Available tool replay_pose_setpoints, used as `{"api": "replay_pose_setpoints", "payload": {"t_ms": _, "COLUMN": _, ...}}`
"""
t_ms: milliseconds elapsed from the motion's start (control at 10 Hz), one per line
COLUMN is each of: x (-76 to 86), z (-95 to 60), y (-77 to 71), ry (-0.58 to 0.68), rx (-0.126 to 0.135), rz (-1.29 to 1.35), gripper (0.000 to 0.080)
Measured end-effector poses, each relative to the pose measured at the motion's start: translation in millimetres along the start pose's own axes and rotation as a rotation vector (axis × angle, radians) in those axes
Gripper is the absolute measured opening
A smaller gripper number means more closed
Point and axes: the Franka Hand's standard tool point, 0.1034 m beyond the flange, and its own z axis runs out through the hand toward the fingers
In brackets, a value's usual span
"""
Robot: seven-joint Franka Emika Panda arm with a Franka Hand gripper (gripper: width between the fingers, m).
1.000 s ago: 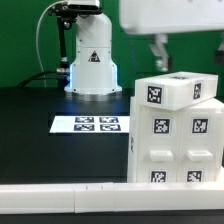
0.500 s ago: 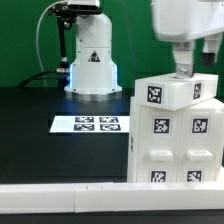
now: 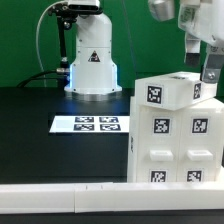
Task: Assemble cabinet
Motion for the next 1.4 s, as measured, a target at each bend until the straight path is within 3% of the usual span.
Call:
{"api": "replay_pose_setpoints", "payload": {"t_ms": 200, "x": -9.9, "z": 2.4, "y": 1.4, "ry": -0.015, "rx": 0.006, "rz": -0.249, "gripper": 0.0795}}
{"api": "replay_pose_setpoints", "payload": {"t_ms": 600, "x": -24.1, "z": 18.4, "y": 1.7, "ry": -0.041, "rx": 0.051, "rz": -0.612, "gripper": 0.0795}}
{"api": "replay_pose_setpoints", "payload": {"t_ms": 900, "x": -28.0, "z": 19.5, "y": 1.3, "ry": -0.042, "rx": 0.056, "rz": -0.559, "gripper": 0.0795}}
{"api": "replay_pose_setpoints", "payload": {"t_ms": 1000, "x": -29.0, "z": 19.4, "y": 1.6, "ry": -0.044, "rx": 0.055, "rz": -0.558, "gripper": 0.0557}}
{"api": "replay_pose_setpoints", "payload": {"t_ms": 1400, "x": -30.9, "z": 19.4, "y": 1.8, "ry": -0.049, "rx": 0.047, "rz": -0.271, "gripper": 0.0557}}
